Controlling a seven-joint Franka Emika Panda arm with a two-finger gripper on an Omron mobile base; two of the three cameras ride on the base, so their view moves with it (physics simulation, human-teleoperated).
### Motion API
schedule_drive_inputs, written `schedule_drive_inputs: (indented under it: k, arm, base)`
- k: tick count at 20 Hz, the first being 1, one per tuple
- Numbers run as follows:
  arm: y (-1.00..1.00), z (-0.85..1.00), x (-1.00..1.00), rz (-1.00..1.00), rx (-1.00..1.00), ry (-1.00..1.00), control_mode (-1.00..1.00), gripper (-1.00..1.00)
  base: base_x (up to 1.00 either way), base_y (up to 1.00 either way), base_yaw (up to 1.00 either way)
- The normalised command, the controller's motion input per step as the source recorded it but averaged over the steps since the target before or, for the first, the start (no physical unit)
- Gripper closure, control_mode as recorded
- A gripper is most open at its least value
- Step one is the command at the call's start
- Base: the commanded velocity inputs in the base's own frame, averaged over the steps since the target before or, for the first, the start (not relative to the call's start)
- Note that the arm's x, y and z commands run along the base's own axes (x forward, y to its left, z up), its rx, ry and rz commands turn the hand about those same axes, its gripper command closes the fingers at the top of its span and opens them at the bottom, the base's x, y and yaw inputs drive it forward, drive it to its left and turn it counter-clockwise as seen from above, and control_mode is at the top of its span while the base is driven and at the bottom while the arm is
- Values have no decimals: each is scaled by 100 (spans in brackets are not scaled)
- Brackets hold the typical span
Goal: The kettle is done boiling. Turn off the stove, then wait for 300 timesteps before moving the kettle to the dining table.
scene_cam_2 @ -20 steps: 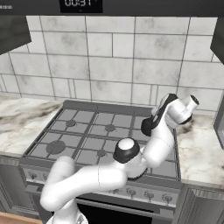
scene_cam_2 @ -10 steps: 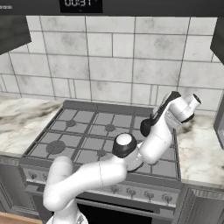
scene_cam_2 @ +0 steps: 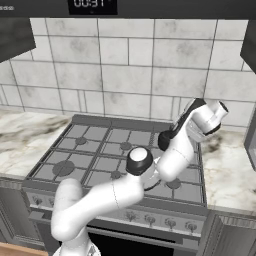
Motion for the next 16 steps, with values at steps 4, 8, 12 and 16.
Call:
schedule_drive_inputs:
  k: [4,8,12,16]
  arm:
    - [20,24,-24,-14,0,0,-100,100]
    - [24,17,-31,-13,0,-2,-100,100]
    - [41,11,-40,-13,0,-8,-100,100]
    - [61,9,-43,-15,0,-11,-100,100]
  base:
    - [0,0,0]
    - [0,0,0]
    - [0,0,0]
    - [0,0,0]
